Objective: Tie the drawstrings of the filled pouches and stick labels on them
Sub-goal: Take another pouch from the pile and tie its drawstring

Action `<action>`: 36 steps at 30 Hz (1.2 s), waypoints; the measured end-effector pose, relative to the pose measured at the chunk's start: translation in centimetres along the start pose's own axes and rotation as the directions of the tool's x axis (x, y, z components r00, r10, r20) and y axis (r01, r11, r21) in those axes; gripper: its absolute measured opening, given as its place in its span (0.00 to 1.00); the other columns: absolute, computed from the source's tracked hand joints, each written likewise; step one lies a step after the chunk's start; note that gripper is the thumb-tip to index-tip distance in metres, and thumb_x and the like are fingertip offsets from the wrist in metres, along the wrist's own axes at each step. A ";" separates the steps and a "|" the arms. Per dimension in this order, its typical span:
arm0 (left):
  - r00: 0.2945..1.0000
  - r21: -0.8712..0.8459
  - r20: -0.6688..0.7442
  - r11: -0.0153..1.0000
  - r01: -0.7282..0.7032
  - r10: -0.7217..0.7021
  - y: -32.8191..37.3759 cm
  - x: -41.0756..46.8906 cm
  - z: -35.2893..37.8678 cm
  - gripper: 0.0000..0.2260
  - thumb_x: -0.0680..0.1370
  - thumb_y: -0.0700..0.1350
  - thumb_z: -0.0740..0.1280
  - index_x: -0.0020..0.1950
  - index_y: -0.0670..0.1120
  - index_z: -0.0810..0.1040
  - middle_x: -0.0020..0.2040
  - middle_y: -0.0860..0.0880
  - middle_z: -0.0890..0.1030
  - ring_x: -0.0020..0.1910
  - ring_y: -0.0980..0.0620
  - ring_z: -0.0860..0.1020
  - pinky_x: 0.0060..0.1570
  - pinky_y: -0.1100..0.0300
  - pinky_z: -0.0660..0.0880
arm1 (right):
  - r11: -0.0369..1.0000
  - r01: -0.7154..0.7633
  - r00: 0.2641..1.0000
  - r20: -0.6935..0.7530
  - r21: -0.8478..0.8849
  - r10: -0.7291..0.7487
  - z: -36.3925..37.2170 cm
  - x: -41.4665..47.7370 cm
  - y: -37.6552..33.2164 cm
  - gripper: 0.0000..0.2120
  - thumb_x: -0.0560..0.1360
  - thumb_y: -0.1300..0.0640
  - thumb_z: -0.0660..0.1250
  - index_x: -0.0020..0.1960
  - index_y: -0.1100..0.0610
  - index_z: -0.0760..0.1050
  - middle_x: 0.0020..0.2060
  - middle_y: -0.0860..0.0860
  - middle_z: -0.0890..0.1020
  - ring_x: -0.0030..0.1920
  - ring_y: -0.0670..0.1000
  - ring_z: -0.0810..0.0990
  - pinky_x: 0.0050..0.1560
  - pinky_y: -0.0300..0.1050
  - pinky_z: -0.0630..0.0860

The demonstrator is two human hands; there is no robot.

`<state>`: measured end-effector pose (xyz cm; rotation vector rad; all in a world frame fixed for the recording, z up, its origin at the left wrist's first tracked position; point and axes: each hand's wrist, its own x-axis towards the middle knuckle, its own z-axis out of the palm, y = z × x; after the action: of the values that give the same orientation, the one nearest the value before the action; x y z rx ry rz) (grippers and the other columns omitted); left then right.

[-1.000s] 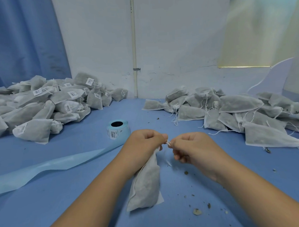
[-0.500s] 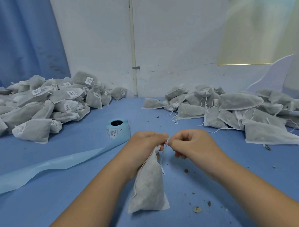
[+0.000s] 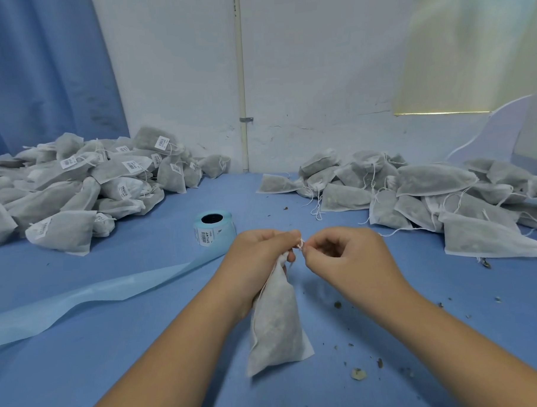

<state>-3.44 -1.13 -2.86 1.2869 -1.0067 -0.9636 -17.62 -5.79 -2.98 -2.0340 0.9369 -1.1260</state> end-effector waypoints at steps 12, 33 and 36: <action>0.994 0.213 -0.021 0.972 -0.099 0.106 0.0 -0.2 0.3 0.14 0.76 0.46 0.71 0.30 0.48 0.80 0.28 0.53 0.78 0.25 0.59 0.72 0.38 0.59 0.69 | 0.992 -0.095 0.995 -0.017 -0.086 0.093 0.2 0.1 0.1 0.07 0.71 0.57 0.70 0.34 0.55 0.80 0.31 0.50 0.82 0.27 0.42 0.73 0.28 0.31 0.68; 0.978 0.247 0.118 0.949 -0.196 0.172 -0.1 0.1 -0.5 0.18 0.78 0.50 0.69 0.28 0.55 0.80 0.41 0.43 0.82 0.30 0.58 0.73 0.36 0.60 0.72 | 0.327 -0.380 0.924 0.339 0.865 0.175 -1.3 1.2 -0.3 0.08 0.65 0.61 0.66 0.27 0.55 0.74 0.27 0.49 0.68 0.23 0.46 0.63 0.25 0.38 0.59; 0.970 0.277 0.060 0.930 -0.243 0.235 0.0 0.3 -0.5 0.14 0.78 0.48 0.70 0.31 0.53 0.81 0.34 0.53 0.80 0.29 0.60 0.73 0.37 0.64 0.71 | 0.248 -0.449 0.893 0.424 0.859 0.152 -1.8 1.2 -0.3 0.07 0.63 0.61 0.67 0.28 0.56 0.71 0.25 0.48 0.61 0.22 0.45 0.59 0.24 0.38 0.56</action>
<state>-2.88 -1.26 -2.86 1.3481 -1.3252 -0.6663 -18.59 -6.93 -1.41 -0.8627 0.2916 -0.8109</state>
